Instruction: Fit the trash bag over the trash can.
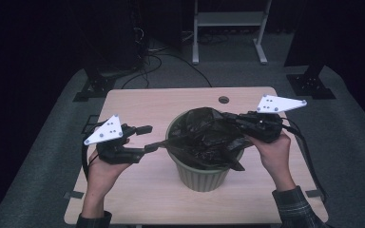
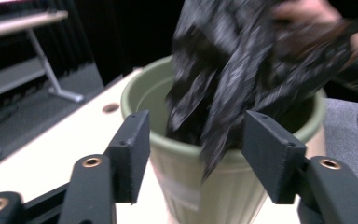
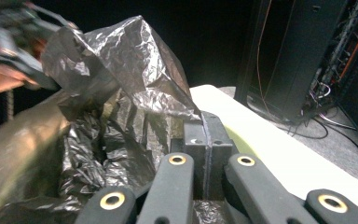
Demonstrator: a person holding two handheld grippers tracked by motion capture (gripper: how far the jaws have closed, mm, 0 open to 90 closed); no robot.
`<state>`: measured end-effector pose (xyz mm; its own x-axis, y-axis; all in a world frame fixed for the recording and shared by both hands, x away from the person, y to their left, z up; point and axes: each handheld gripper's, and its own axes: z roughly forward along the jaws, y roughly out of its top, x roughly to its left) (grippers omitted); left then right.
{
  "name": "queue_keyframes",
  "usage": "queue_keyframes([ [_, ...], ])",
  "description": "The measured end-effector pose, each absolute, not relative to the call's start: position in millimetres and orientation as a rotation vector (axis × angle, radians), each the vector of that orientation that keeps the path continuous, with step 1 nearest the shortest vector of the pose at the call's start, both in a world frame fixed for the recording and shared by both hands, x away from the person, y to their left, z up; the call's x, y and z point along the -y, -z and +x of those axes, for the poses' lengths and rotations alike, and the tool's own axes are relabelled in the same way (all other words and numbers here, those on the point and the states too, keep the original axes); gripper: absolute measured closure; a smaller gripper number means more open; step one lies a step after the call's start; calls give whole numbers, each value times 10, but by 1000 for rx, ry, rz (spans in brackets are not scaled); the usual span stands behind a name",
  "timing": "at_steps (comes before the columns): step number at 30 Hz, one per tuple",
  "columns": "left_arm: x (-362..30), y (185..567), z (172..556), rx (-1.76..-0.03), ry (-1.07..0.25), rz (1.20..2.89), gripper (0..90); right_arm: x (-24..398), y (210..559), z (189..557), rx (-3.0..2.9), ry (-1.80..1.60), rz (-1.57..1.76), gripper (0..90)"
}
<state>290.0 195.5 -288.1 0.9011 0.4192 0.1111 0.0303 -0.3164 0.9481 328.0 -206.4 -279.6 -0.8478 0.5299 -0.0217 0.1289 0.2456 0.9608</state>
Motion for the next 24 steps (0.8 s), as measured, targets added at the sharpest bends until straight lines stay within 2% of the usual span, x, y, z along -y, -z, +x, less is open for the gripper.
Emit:
queue_keyframes([
  [3, -1776, 2717, 2822, -271, -430, 1861, 389, 2051, 2802, 3285, -2186, -1629, 617, 900],
  [9, -1388, 2644, 2906, -212, -445, 1910, 431, 2067, 2793, 3287, -2186, -1631, 624, 900],
  [10, -1323, 2651, 2935, -198, -427, 1921, 458, 2070, 2792, 3287, -2188, -1627, 623, 900],
  [11, -1262, 2662, 2958, -190, -422, 1937, 542, 2077, 2788, 3288, -2192, -1626, 624, 900],
  [12, -1207, 2681, 2978, -194, -426, 1953, 542, 2077, 2788, 3288, -2192, -1626, 624, 900],
  [13, -1171, 2701, 3002, -197, -426, 1973, 683, 2093, 2781, 3291, -2194, -1625, 625, 900],
  [14, -1157, 2723, 3028, -209, -424, 1975, 683, 2093, 2781, 3291, -2194, -1625, 625, 900],
  [15, -1186, 2746, 3095, -246, -416, 1962, 813, 2117, 2775, 3307, -2197, -1614, 633, 900],
  [16, -1186, 2746, 3095, -246, -416, 1962, 862, 2131, 2774, 3322, -2195, -1608, 639, 900],
  [18, -1317, 2754, 3226, -304, -398, 1912, 895, 2157, 2778, 3371, -2199, -1603, 655, 900],
  [24, -1461, 2825, 3488, -375, -385, 1900, 895, 2180, 2822, 3588, -2223, -1565, 709, 900],
])
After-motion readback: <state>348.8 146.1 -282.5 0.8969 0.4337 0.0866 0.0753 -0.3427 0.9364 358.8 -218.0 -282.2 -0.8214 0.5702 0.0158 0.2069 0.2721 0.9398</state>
